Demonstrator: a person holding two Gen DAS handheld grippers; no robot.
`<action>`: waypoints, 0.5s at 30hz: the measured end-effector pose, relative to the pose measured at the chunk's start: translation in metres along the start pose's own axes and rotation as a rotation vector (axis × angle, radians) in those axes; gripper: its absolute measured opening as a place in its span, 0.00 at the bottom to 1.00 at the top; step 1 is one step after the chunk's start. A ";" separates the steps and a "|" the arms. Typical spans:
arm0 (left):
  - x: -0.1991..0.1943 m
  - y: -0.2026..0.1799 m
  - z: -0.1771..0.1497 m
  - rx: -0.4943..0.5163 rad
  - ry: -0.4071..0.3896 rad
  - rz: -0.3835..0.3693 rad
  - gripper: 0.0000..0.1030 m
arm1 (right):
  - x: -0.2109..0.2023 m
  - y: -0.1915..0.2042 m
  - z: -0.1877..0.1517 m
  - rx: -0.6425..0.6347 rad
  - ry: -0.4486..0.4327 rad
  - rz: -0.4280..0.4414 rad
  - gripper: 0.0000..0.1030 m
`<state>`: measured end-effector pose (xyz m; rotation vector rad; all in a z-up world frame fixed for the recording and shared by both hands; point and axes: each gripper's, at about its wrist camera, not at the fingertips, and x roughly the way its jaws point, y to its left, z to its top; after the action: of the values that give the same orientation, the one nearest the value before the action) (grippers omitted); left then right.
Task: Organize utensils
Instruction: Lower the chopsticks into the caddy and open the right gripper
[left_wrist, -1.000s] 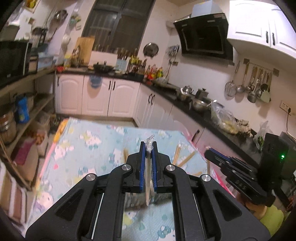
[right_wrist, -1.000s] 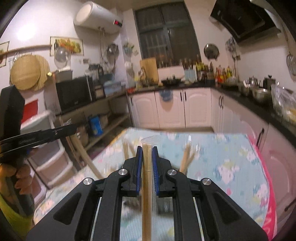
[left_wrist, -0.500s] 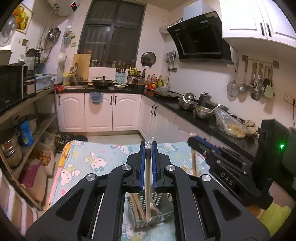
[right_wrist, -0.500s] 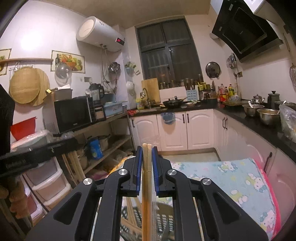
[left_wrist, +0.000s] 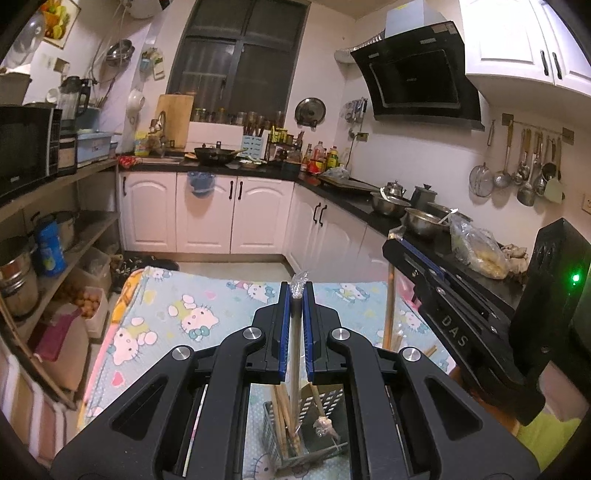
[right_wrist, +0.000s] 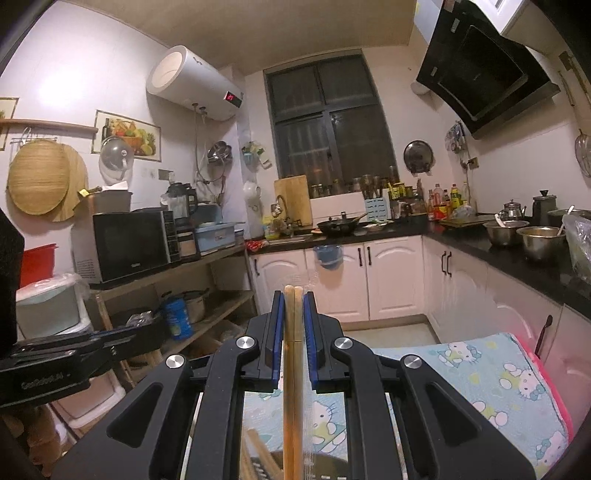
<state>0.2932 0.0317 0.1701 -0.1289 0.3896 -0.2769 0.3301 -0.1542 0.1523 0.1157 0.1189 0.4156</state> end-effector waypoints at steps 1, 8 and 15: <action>0.002 0.001 -0.002 -0.002 0.007 -0.003 0.02 | 0.002 0.000 -0.003 0.002 -0.012 -0.008 0.11; 0.014 0.003 -0.017 0.002 0.049 -0.009 0.02 | 0.007 -0.004 -0.019 0.007 -0.073 -0.077 0.11; 0.022 0.007 -0.031 -0.003 0.087 -0.005 0.02 | 0.015 -0.003 -0.039 -0.014 -0.059 -0.096 0.11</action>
<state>0.3026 0.0294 0.1325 -0.1213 0.4758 -0.2877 0.3392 -0.1472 0.1117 0.1078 0.0628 0.3170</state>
